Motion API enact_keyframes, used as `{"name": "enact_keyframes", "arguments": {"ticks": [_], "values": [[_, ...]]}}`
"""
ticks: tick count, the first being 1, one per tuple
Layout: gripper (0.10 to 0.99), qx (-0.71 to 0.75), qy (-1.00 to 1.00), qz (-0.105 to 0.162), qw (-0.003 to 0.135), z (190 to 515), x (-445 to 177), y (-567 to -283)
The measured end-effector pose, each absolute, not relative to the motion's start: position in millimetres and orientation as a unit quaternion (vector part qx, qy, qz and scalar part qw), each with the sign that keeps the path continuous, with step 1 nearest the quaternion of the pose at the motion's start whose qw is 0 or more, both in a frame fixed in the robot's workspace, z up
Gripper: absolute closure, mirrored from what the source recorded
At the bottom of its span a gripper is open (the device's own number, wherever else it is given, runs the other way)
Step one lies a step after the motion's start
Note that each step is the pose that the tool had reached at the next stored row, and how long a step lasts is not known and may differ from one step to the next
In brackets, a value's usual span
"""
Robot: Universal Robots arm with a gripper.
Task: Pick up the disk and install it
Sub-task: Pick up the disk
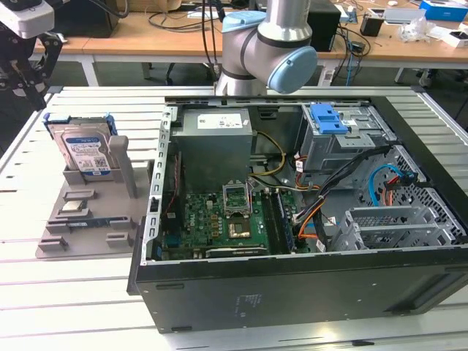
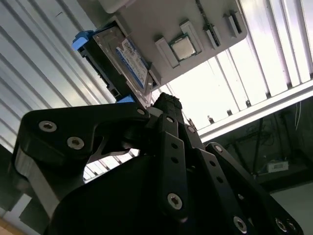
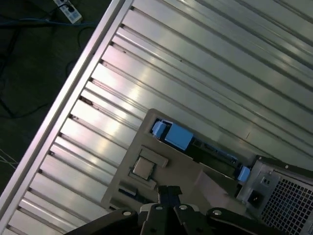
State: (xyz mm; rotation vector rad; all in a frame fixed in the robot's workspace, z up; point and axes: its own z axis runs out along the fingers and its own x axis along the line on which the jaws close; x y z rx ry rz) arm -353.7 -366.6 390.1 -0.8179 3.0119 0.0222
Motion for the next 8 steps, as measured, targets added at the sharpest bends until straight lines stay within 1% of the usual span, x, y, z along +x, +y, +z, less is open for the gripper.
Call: {"name": "enact_keyframes", "arguments": {"ticks": [8], "values": [[0.984,-0.327,0.945,0.008,0.010,390.0,-353.8,-366.5]]}}
